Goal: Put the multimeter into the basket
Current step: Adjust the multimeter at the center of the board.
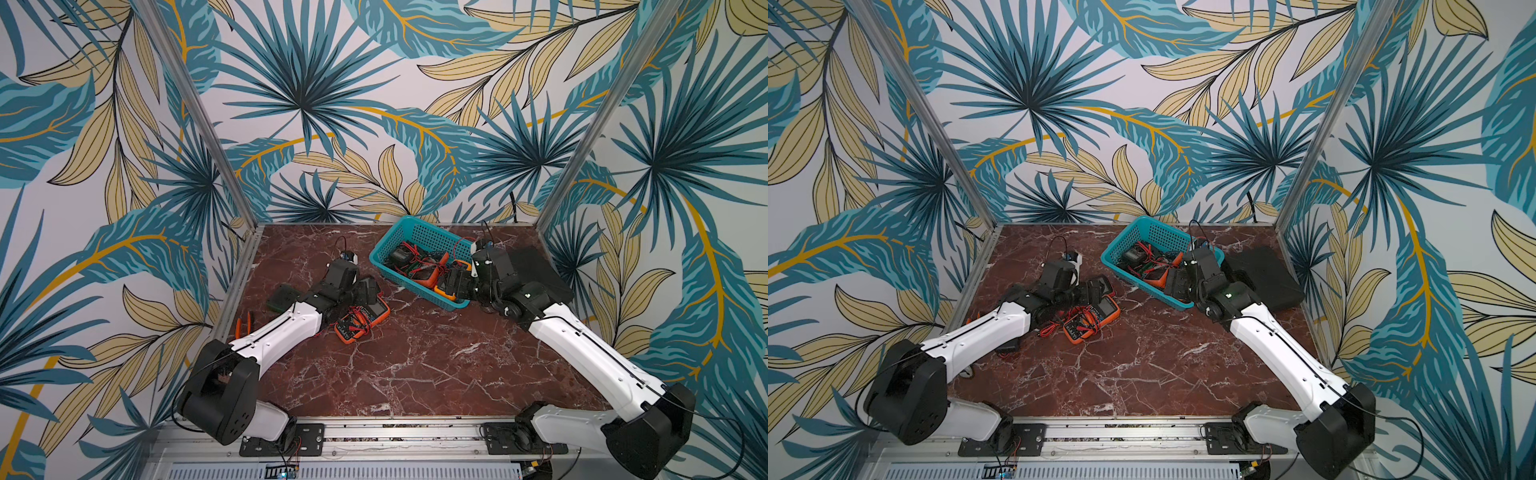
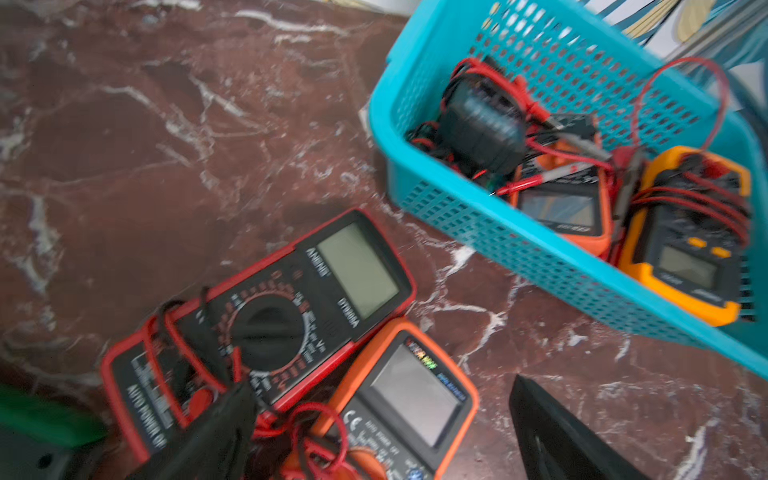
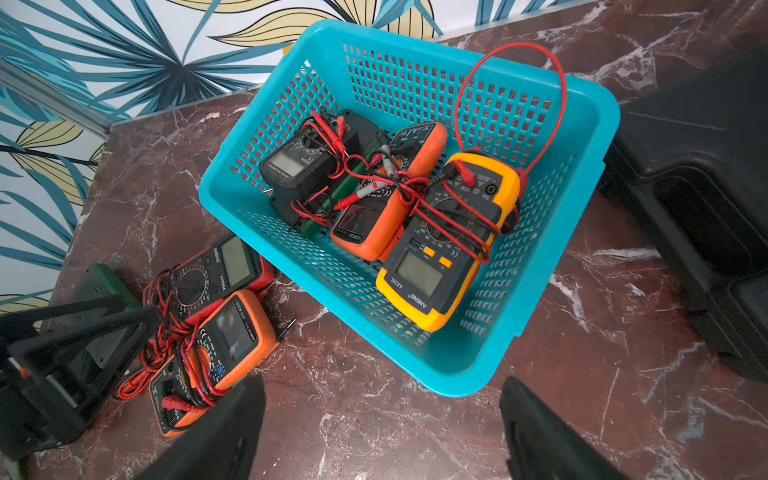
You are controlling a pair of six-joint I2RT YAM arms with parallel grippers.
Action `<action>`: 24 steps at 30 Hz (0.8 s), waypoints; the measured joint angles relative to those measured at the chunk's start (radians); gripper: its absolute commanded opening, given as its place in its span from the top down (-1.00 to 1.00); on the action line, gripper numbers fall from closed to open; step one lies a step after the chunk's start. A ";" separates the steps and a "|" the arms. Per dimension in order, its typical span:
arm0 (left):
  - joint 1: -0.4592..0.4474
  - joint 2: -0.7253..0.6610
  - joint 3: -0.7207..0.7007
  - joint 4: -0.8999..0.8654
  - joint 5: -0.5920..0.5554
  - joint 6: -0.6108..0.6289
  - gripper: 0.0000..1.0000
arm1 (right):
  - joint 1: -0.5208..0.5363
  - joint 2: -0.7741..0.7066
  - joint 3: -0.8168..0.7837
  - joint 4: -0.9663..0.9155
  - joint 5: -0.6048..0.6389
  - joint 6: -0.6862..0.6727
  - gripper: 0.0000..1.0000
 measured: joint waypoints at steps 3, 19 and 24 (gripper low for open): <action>0.006 0.002 -0.014 -0.049 0.000 0.005 -1.00 | 0.000 -0.002 0.006 0.001 0.000 0.000 -0.83; 0.013 0.015 -0.103 -0.095 0.080 -0.008 -1.00 | 0.003 -0.031 0.006 0.001 0.036 0.000 -0.88; 0.013 0.015 -0.116 -0.096 0.079 -0.014 -1.00 | 0.004 -0.031 0.006 0.001 0.039 0.000 -0.88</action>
